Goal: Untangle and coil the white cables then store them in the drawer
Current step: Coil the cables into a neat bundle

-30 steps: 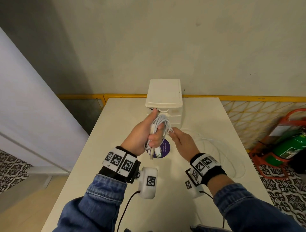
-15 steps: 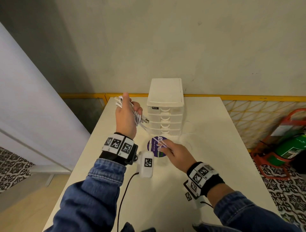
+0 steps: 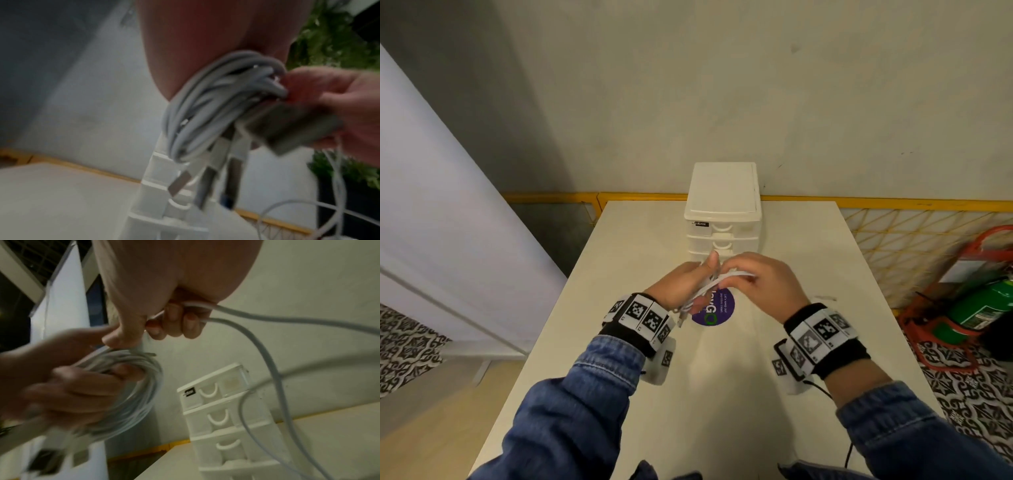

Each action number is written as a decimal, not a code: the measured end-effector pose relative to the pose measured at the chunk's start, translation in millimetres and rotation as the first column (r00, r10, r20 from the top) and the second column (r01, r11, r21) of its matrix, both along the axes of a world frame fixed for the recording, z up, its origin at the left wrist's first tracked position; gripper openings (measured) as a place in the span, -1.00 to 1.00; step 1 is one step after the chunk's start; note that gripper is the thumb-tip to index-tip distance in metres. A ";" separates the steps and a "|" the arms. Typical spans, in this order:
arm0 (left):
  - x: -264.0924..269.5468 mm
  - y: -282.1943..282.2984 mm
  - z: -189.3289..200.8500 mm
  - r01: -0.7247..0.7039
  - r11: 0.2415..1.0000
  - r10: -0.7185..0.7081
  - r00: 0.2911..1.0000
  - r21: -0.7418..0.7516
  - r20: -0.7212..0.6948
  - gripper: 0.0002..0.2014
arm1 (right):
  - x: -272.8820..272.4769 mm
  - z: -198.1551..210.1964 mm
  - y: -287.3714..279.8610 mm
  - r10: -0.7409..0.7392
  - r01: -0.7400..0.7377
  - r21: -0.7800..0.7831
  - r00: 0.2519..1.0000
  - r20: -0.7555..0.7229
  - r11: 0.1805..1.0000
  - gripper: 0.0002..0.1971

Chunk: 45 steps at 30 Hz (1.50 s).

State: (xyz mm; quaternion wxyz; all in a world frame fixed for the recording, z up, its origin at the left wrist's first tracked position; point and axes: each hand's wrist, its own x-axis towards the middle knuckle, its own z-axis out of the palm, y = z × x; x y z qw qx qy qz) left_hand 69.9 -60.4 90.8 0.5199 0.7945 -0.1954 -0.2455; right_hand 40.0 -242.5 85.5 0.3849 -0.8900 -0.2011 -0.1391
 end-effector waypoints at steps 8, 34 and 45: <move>-16.7 -12.3 11.7 0.109 0.973 -0.156 0.962 -0.205 -0.224 -0.63 | 10.7 0.5 -29.1 -0.040 0.041 0.029 0.998 -0.047 0.999 -0.70; 3.6 -12.3 67.5 -0.473 0.168 0.336 0.852 -0.865 -0.401 -0.64 | 1.5 -50.1 15.1 0.033 -0.025 0.025 0.924 -0.382 0.999 -0.87; 5.8 -17.8 27.6 -0.539 0.842 0.394 0.630 0.012 0.669 -0.61 | -5.4 -4.3 40.3 0.181 -0.194 -0.028 0.950 -0.253 0.981 -0.90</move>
